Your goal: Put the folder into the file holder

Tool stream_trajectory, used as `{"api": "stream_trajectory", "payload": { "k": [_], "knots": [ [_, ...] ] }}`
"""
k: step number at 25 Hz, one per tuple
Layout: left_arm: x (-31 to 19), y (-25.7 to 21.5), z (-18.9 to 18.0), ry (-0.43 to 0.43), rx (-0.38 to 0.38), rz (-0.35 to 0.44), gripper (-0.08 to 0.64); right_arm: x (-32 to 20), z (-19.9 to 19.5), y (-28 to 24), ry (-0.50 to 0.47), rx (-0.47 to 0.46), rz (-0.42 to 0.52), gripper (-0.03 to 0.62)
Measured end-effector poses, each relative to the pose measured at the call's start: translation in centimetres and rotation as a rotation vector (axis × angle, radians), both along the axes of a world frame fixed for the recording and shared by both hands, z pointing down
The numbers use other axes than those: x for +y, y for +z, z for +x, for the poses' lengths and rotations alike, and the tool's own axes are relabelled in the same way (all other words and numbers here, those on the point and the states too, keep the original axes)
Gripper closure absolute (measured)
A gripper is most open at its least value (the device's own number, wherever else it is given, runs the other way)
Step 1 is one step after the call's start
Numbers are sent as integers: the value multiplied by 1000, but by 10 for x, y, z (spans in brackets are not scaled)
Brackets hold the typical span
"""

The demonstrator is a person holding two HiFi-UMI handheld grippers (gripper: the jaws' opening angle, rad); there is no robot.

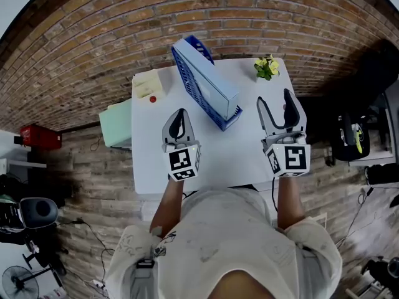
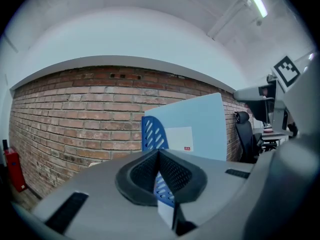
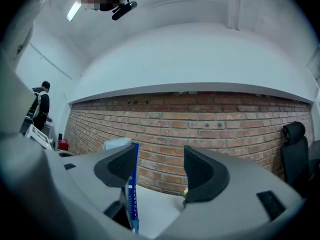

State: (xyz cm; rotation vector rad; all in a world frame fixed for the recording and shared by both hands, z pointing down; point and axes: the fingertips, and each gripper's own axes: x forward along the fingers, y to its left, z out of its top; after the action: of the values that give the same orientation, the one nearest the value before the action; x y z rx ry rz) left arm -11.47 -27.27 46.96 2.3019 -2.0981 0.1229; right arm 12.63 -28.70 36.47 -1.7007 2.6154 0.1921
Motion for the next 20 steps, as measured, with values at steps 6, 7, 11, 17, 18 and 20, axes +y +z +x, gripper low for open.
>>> {"api": "stream_trajectory", "payload": {
  "k": [6, 7, 11, 17, 18, 20],
  "knots": [
    [1, 4, 4, 7, -3, -4, 552, -11, 10, 56, 43, 4, -98, 278],
    [2, 6, 5, 13, 0, -4, 552, -13, 11, 65, 48, 4, -115, 278],
    [6, 14, 7, 28, 22, -16, 552, -15, 9, 94, 47, -6, -189, 278],
    [7, 16, 7, 16, 19, -19, 552, -16, 8, 99, 31, -9, -209, 278],
    [6, 15, 8, 17, 18, -18, 552, -16, 8, 98, 30, -10, -207, 278],
    [5, 15, 9, 20, 15, -19, 552, -17, 8, 97, 30, -11, -206, 279]
  ]
}}
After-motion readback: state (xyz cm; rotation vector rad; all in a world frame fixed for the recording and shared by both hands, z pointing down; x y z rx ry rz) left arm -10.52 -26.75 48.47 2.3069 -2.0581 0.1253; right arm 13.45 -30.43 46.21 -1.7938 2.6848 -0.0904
